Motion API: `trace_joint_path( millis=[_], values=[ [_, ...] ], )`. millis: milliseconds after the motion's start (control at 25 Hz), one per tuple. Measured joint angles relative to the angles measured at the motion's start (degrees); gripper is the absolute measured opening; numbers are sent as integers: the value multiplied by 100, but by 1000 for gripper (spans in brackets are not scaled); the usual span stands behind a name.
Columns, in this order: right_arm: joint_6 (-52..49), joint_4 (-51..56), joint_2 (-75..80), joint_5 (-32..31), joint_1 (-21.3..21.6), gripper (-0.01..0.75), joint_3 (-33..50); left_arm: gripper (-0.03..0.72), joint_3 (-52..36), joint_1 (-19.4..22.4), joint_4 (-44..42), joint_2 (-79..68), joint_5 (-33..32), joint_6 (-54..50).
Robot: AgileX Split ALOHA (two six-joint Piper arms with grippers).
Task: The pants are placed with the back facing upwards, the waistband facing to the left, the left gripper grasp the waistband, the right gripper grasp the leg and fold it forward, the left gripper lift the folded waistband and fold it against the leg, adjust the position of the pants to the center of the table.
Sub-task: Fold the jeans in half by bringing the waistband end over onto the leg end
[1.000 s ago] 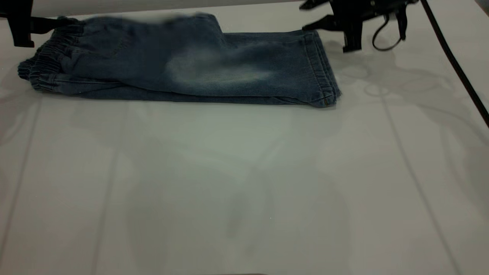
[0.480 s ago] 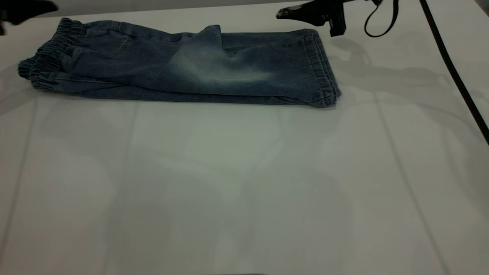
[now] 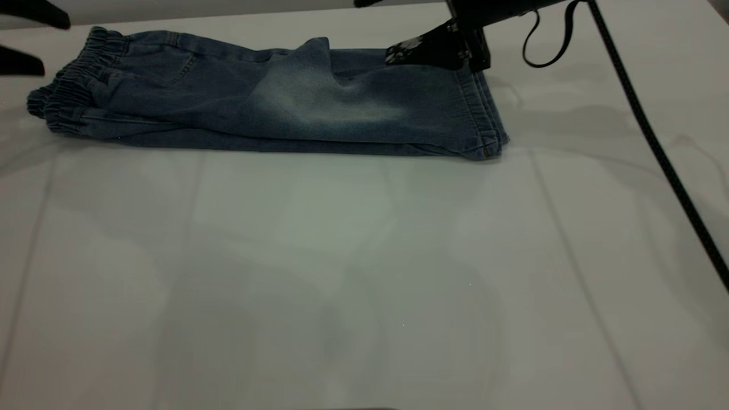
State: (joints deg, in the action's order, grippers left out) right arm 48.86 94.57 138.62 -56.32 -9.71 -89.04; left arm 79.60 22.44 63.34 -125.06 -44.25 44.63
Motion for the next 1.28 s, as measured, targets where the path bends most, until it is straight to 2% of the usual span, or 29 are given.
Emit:
trace_joint_path(
  millis=[80,200,680,960,1280],
  values=[
    [-3,-38,0,10,-6,500,0,619,4,0,-223,-50,16,-37],
    [-3,-51,0,26,-1,500,0,636,4,0,-435,-136,161,-214],
    [-3,-63,0,59,-1,501,0,603,15,-12,-245,-735,482,-784],
    [-8,-68,0,59,-1,501,0,593,15,-190,-85,-763,679,-1076],
    [-14,-68,0,82,-1,501,0,592,26,-208,-702,-763,549,-1686]
  ],
)
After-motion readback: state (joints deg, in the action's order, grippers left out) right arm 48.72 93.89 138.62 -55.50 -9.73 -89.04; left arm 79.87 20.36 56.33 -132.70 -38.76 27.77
